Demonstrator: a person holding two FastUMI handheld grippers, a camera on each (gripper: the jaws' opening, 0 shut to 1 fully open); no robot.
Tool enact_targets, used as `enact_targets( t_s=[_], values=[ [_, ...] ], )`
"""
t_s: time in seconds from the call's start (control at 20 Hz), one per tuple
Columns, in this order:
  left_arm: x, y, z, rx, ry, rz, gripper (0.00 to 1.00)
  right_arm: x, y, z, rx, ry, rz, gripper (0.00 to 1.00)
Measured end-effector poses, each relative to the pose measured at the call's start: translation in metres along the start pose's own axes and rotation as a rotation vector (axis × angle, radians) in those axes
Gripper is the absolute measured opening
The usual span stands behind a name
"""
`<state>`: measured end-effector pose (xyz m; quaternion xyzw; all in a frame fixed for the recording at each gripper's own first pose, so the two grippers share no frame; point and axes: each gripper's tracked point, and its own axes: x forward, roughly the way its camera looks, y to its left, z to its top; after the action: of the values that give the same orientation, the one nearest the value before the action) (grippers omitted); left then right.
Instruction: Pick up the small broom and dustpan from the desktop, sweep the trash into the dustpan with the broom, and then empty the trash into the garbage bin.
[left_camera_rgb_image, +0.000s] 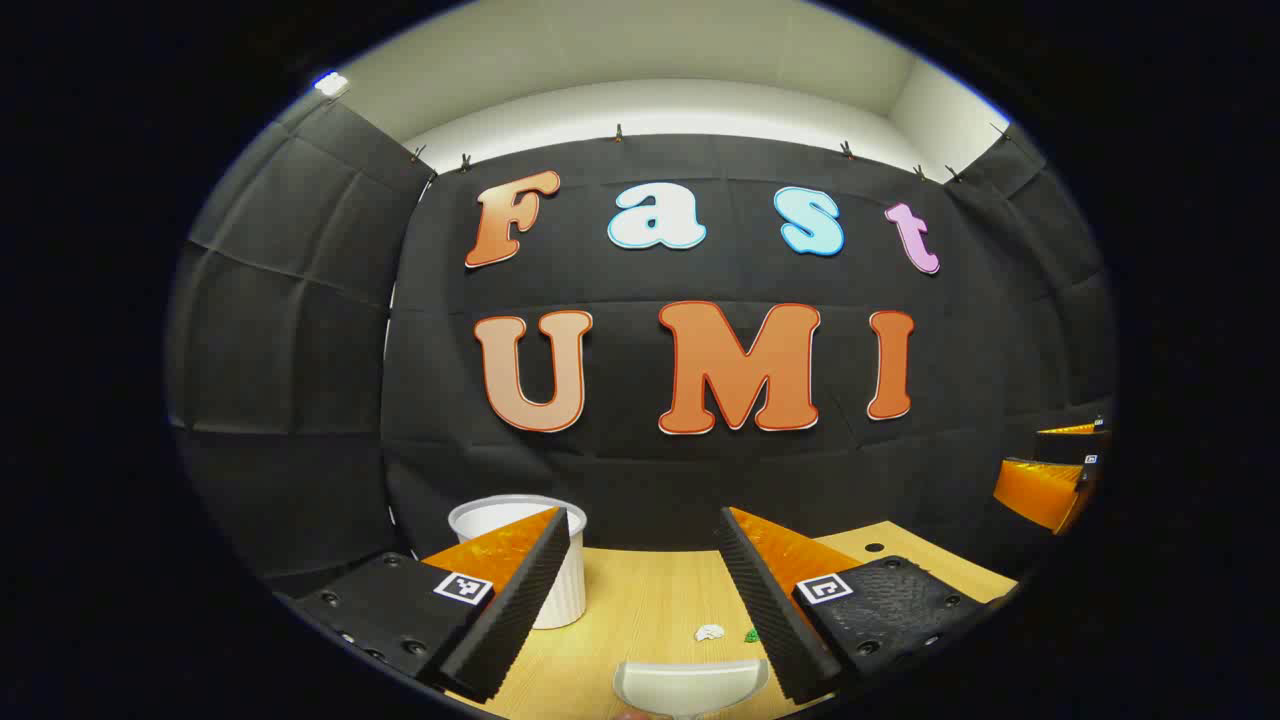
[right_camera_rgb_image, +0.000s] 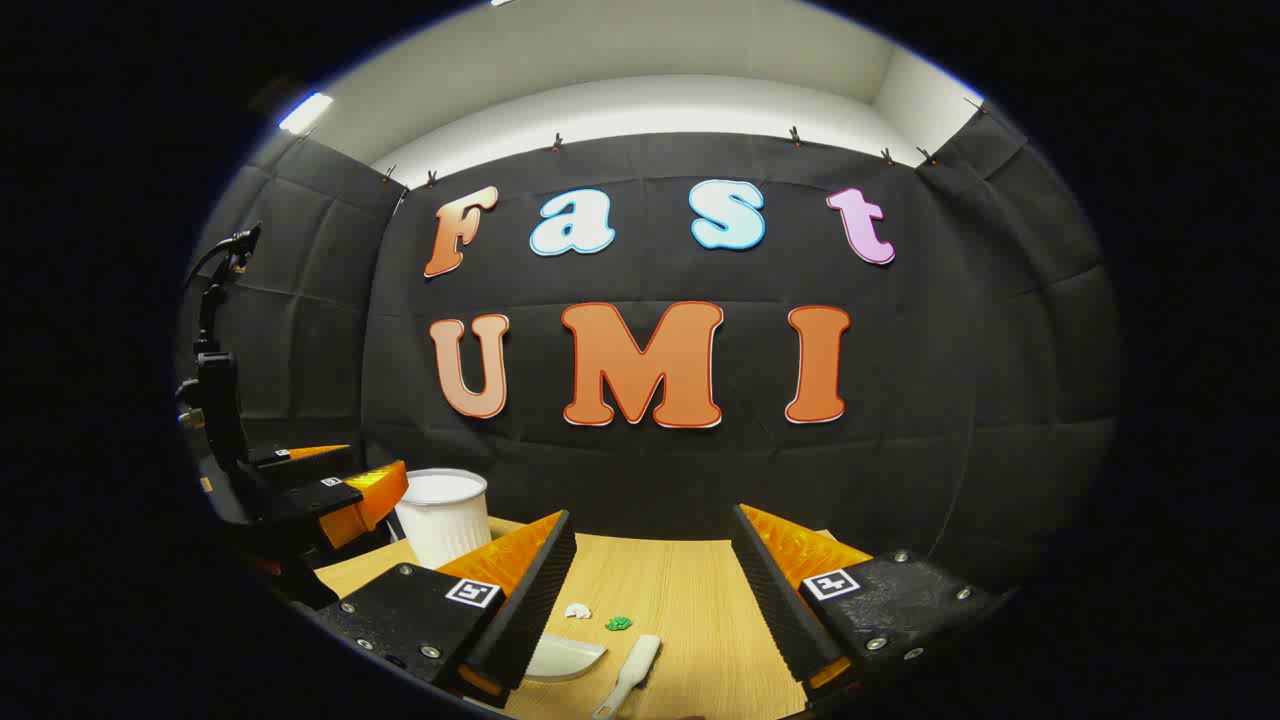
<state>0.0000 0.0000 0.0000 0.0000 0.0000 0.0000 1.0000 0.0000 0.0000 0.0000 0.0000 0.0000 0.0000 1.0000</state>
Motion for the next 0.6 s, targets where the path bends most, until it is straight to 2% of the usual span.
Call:
enact_targets(
  t_s=[0.25, 0.5, 0.55, 0.6],
  values=[
    [0.007, -0.005, 0.001, -0.012, -0.018, -0.043, 0.94, 0.004, 0.002, -0.001, -0.004, 0.002, -0.015, 0.94],
    [0.014, 0.001, -0.006, -0.017, -0.006, -0.042, 0.94, 0.007, 0.002, -0.001, -0.008, -0.001, -0.031, 0.94],
    [0.015, 0.0, -0.006, -0.018, -0.005, -0.045, 0.96, 0.009, 0.001, -0.001, -0.009, 0.0, -0.035, 0.94],
    [0.016, 0.0, -0.007, -0.018, -0.005, -0.048, 0.94, 0.009, 0.001, -0.001, -0.006, -0.001, -0.036, 0.94]
  ],
)
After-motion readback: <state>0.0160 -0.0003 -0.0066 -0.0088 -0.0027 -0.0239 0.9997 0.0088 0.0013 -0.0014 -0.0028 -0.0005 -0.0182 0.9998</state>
